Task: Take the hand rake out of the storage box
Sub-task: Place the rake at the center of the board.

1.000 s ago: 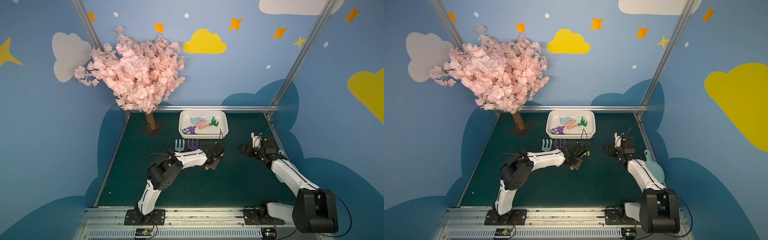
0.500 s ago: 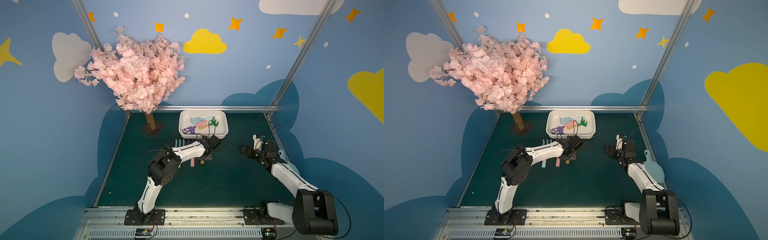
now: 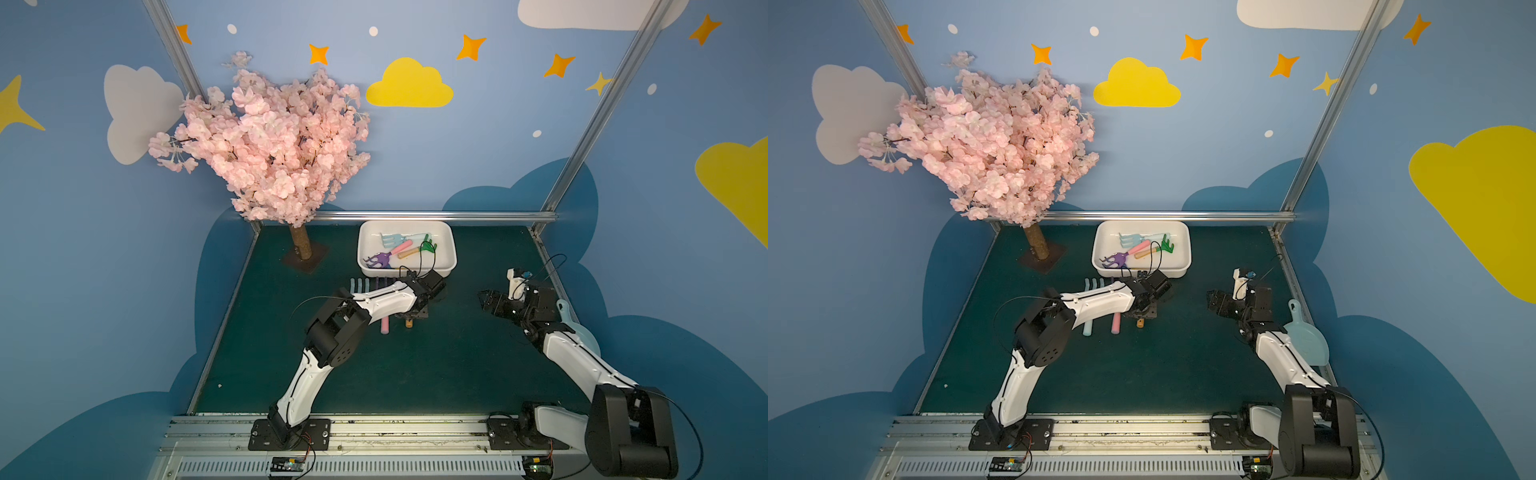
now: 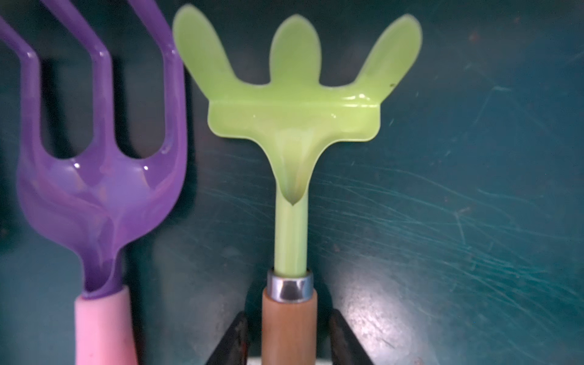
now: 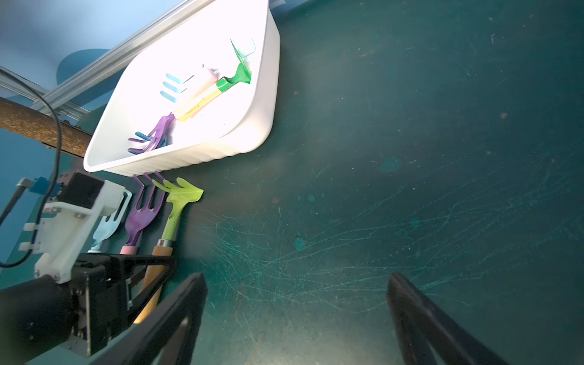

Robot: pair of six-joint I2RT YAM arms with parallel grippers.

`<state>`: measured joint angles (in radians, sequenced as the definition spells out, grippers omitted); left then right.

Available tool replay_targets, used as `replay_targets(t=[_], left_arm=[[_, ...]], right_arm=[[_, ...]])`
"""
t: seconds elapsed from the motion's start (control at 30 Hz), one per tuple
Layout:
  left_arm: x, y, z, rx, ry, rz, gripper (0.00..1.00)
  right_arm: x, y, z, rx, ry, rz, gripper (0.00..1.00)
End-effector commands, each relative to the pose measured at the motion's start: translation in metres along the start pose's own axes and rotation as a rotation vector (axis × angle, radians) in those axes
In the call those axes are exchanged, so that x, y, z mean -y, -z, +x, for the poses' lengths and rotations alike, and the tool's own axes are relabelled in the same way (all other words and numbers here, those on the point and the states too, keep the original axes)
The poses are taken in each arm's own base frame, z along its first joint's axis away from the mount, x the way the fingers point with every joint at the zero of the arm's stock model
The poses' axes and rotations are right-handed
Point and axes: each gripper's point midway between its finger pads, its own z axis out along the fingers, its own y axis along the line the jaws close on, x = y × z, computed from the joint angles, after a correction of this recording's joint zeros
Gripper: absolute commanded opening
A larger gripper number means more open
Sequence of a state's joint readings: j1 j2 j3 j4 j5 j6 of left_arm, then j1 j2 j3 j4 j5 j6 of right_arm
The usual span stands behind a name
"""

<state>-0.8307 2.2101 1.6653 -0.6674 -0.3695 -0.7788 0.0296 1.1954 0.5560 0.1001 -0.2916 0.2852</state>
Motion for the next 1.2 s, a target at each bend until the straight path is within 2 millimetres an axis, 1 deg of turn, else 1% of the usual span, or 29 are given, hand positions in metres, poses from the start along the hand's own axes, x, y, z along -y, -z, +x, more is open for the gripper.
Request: replay_targets(t=[0.0,0.1,0.2,0.23,0.3,0.37,0.4,0.43,0.5,0.53,0.57,0.63,0.7,0.77,0.8,0.87,0.93,1.0,1.1,1.17], left_arm=[[0.001,0.0,0.007,-0.019,-0.03,-0.027,0.49],[0.002,0.008,0.003,-0.006,-0.037,-0.02,0.53],[0.002,0.023,-0.006,0.022,-0.045,-0.001,0.6],[0.004,0.029,-0.011,0.036,-0.059,0.015,0.64],[0.009,0.043,-0.022,0.067,-0.108,0.056,0.65],[0.004,0.056,-0.036,0.101,-0.134,0.069,0.67],[0.0,0.064,-0.043,0.118,-0.141,0.074,0.69],[-0.007,0.07,-0.052,0.135,-0.137,0.075,0.73],[-0.023,0.08,-0.069,0.161,-0.118,0.095,0.77],[-0.031,0.083,-0.077,0.171,-0.108,0.112,0.82],[-0.038,0.086,-0.085,0.184,-0.096,0.123,0.85],[-0.057,0.088,-0.104,0.219,-0.072,0.135,0.85],[-0.073,0.086,-0.123,0.24,-0.044,0.153,0.85],[-0.089,0.08,-0.143,0.247,-0.013,0.174,0.81],[-0.094,0.076,-0.154,0.247,0.002,0.187,0.78],[-0.102,0.064,-0.175,0.238,0.017,0.202,0.72],[-0.101,0.05,-0.195,0.233,0.01,0.219,0.67],[-0.101,0.034,-0.21,0.225,0.0,0.207,0.67],[-0.099,0.007,-0.227,0.204,-0.016,0.185,0.67],[-0.1,-0.01,-0.238,0.199,-0.007,0.182,0.65]], right_arm=[[-0.004,0.005,-0.007,0.031,-0.001,-0.019,0.93],[-0.005,0.007,-0.007,0.045,0.002,-0.019,0.93],[-0.004,0.007,-0.007,0.064,0.008,-0.022,0.93],[-0.004,0.006,-0.007,0.065,0.006,-0.025,0.93],[-0.004,0.006,-0.007,0.065,0.006,-0.028,0.93],[-0.005,0.006,-0.008,0.066,0.009,-0.029,0.93],[-0.005,0.005,-0.008,0.067,0.013,-0.032,0.94],[-0.007,0.004,-0.008,0.067,0.021,-0.042,0.94],[-0.009,0.001,-0.01,0.069,0.028,-0.059,0.94],[-0.011,-0.001,-0.011,0.064,0.03,-0.069,0.94],[-0.013,-0.002,-0.012,0.058,0.038,-0.082,0.94],[-0.021,-0.006,-0.017,0.04,0.053,-0.118,0.94],[-0.031,-0.01,-0.022,0.025,0.067,-0.146,0.94],[-0.042,-0.016,-0.025,0.012,0.103,-0.157,0.94],[-0.048,-0.02,-0.031,0.01,0.129,-0.15,0.94],[-0.056,-0.028,-0.033,-0.017,0.17,-0.13,0.94],[-0.064,-0.038,-0.035,-0.048,0.208,-0.114,0.94],[-0.068,-0.045,-0.037,-0.068,0.228,-0.111,0.94],[-0.07,-0.055,-0.041,-0.096,0.231,-0.109,0.94],[-0.072,-0.059,-0.043,-0.11,0.234,-0.115,0.94]])
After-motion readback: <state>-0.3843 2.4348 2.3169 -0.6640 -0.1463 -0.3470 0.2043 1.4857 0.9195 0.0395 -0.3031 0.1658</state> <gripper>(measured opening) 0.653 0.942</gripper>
